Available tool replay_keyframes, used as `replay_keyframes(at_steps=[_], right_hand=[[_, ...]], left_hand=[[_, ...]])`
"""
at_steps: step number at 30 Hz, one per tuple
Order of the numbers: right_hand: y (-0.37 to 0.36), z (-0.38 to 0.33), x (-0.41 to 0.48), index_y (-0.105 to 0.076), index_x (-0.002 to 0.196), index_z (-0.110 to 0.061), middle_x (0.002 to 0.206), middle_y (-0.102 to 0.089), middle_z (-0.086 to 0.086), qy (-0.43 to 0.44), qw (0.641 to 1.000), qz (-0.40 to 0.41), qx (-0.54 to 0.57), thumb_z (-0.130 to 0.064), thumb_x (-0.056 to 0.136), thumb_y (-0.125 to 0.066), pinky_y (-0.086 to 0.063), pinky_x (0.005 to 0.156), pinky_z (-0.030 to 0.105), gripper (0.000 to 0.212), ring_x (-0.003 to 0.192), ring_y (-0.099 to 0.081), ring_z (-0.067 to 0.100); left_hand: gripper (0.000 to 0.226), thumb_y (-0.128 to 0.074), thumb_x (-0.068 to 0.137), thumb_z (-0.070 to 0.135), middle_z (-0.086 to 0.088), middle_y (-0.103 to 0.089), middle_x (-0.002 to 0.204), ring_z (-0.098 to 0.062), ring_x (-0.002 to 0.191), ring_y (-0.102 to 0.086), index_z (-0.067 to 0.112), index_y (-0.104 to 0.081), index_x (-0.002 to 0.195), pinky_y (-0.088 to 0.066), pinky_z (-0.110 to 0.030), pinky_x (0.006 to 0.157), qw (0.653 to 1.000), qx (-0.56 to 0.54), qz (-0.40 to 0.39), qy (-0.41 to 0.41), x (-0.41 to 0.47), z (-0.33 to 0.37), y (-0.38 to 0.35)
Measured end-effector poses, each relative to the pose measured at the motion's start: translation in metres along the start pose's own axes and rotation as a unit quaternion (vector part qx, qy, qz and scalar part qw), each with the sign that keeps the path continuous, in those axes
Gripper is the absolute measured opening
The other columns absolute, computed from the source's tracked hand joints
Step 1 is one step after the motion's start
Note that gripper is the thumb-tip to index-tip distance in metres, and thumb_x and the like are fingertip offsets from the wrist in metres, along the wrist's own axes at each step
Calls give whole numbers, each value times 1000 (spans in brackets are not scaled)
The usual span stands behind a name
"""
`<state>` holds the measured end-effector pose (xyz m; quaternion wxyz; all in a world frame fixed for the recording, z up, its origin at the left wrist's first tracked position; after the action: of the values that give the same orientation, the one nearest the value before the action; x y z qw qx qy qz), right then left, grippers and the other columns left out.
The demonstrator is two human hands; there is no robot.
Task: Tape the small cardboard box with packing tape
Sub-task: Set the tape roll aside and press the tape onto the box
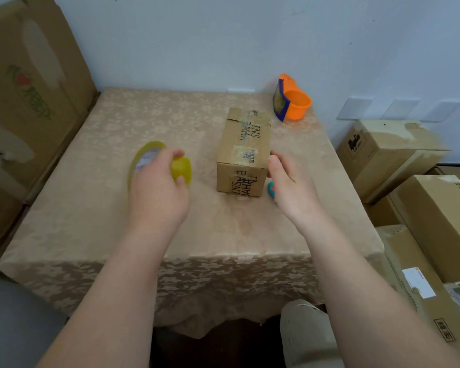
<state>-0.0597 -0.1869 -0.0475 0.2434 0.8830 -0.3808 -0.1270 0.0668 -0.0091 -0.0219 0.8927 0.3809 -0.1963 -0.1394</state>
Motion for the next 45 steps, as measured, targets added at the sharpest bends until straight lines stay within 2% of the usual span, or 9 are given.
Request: replay_keyframes(at_steps=[12,15,18,23,28,31,33,40,45], right_hand=[[-6,-3,-2,-44,138,-33,125,-62,-6,-2,1000,-16,22,-38,99,-32,-37,80,25,41,106,-58,14],[-5,-2,-1,-45,137,-33,129,-61,-7,-3,1000,-17,25,-37,99,-32,-35,82,24,40,104,-54,7],[-7,-1,-1,-43,138,-32,133,-58,-6,-7,999,-22,33,-38,99,-33,-34,83,22,41,102,-45,0],[-5,-4,-3,-47,135,-38,117,-61,-18,8,997,-13,70,-41,99,-34,-40,80,17,39,102,-51,1],[6,-18,-9,-50,128,-39,93,-49,-45,38,989,0,140,-40,98,-40,-37,80,5,32,87,-46,-32],[7,-23,-9,-52,130,-37,121,-59,-26,56,987,-2,153,-51,94,-38,-43,102,30,41,115,-51,-10],[7,-24,-10,-58,122,-36,121,-64,-16,58,985,3,162,-59,87,-37,-46,101,42,46,115,-56,2],[16,-36,-14,-62,104,-24,103,-69,-4,79,983,34,159,-56,89,-36,-49,92,47,45,100,-62,10],[20,-41,-14,-58,118,-31,116,-63,-10,92,977,18,192,-52,93,-32,-47,99,42,41,110,-57,5]], left_hand=[[43,-52,83,6,-8,-54,119,-31,116,-44,30,-62,117,-29,-44,97,978,192,-79,7,2,-19,-40],[44,-52,84,10,-8,-47,127,-32,121,-37,27,-57,124,-28,-45,100,989,141,-50,0,-1,-4,-40],[48,-50,89,18,-5,-48,138,-29,128,-35,24,-44,136,-28,-45,107,993,58,-101,-28,-6,17,-50],[52,-53,87,12,9,-57,120,-11,117,-49,30,-44,135,-36,-36,105,980,-154,-123,-32,-12,38,-43],[93,-68,73,17,8,-33,126,-4,113,-45,47,-14,142,-45,-36,101,962,-219,-158,-44,-16,48,-32],[108,-75,69,15,6,-26,120,-8,111,-43,53,-5,141,-41,-32,104,970,-144,-183,-71,-19,50,-29],[105,-77,69,15,3,-27,118,-13,111,-44,51,-10,141,-42,-33,103,977,-102,-158,-100,-18,52,-25],[88,-78,62,24,5,-26,133,-14,116,-42,28,-32,136,-48,-39,94,975,-66,-91,-192,-20,63,-9],[91,-75,59,31,17,-32,119,-14,117,-41,31,-33,139,-46,-35,93,959,-68,-107,-254,-24,72,0]])
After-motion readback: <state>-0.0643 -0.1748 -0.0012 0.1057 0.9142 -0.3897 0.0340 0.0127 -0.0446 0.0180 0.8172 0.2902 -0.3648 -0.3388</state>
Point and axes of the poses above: each hand's wrist, its own x-axis towards the middle knuckle, its own y-axis out of the back of the hand, z = x × y, the point moved 6 cm from there along x, towards the middle knuckle
